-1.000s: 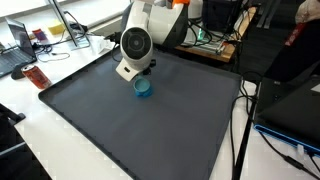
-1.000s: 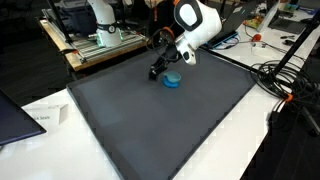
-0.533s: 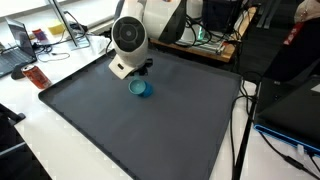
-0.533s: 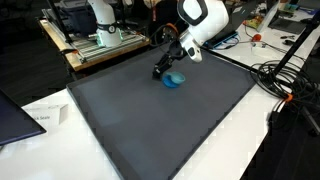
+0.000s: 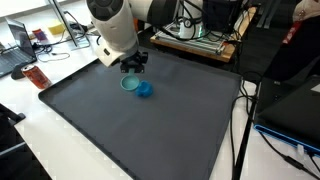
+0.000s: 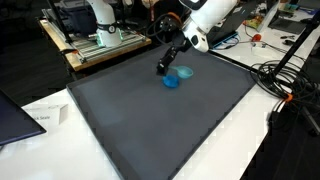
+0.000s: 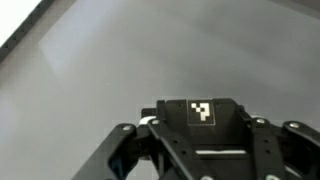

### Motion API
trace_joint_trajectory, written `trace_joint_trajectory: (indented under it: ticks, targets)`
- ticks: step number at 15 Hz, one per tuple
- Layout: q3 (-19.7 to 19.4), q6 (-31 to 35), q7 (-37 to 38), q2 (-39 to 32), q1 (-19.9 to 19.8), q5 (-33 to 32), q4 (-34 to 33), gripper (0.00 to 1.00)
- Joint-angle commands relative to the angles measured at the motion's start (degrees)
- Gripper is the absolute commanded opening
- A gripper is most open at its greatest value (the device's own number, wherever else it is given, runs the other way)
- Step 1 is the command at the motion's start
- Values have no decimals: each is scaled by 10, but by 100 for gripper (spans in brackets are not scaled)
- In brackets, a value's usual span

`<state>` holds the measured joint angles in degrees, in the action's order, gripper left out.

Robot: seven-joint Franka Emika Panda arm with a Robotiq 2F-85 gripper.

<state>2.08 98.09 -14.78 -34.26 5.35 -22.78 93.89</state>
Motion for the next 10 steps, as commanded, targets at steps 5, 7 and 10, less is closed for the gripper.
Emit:
trace_joint_trajectory:
  ticks: [5, 7, 10]
  targets:
    - [25, 66, 8, 39, -38, 147, 17, 35]
    - [27, 94, 7, 43, -43, 179, 26, 35]
    - [30, 144, 2, 46, -49, 213, 46, 35]
